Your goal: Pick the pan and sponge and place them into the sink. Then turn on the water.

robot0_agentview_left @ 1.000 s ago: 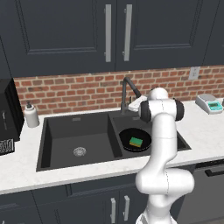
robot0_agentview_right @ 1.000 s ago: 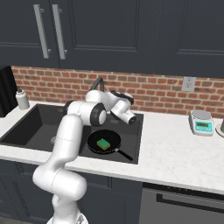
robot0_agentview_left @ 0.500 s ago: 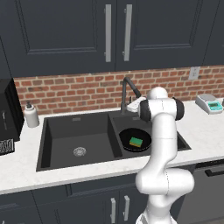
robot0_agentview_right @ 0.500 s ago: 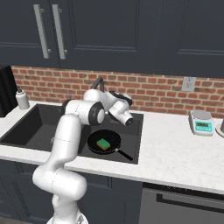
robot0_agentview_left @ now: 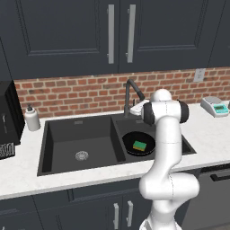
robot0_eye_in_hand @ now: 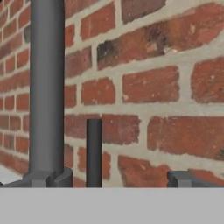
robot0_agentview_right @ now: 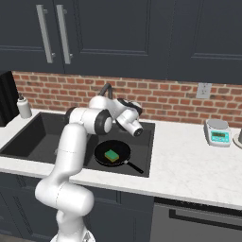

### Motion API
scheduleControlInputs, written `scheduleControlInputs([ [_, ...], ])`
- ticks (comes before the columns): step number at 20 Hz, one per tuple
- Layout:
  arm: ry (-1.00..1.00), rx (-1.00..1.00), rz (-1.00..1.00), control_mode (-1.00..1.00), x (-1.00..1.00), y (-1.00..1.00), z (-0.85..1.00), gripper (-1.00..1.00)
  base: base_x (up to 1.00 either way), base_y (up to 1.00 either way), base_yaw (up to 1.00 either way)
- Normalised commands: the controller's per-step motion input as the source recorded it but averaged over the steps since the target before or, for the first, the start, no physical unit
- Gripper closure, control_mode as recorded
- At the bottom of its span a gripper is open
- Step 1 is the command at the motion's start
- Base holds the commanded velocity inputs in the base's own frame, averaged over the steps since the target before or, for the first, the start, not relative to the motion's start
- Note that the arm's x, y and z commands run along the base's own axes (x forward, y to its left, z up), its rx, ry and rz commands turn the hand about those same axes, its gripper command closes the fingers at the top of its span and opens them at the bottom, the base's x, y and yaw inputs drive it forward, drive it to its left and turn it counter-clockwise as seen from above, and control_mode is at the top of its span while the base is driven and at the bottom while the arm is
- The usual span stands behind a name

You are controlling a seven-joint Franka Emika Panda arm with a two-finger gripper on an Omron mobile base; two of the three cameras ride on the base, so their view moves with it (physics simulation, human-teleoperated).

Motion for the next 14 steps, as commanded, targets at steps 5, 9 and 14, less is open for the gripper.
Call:
scheduleControlInputs([
  [5, 0.00, 0.00, -0.04, -1.00, 0.08, 0.00, 0.19, -1.00, 0.00, 0.00, 0.00],
  [9, 0.00, 0.00, -0.03, -1.00, 0.13, 0.00, 0.21, -1.00, 0.00, 0.00, 0.00],
  [14, 0.00, 0.00, -0.02, -1.00, 0.21, 0.00, 0.28, -1.00, 0.00, 0.00, 0.00],
])
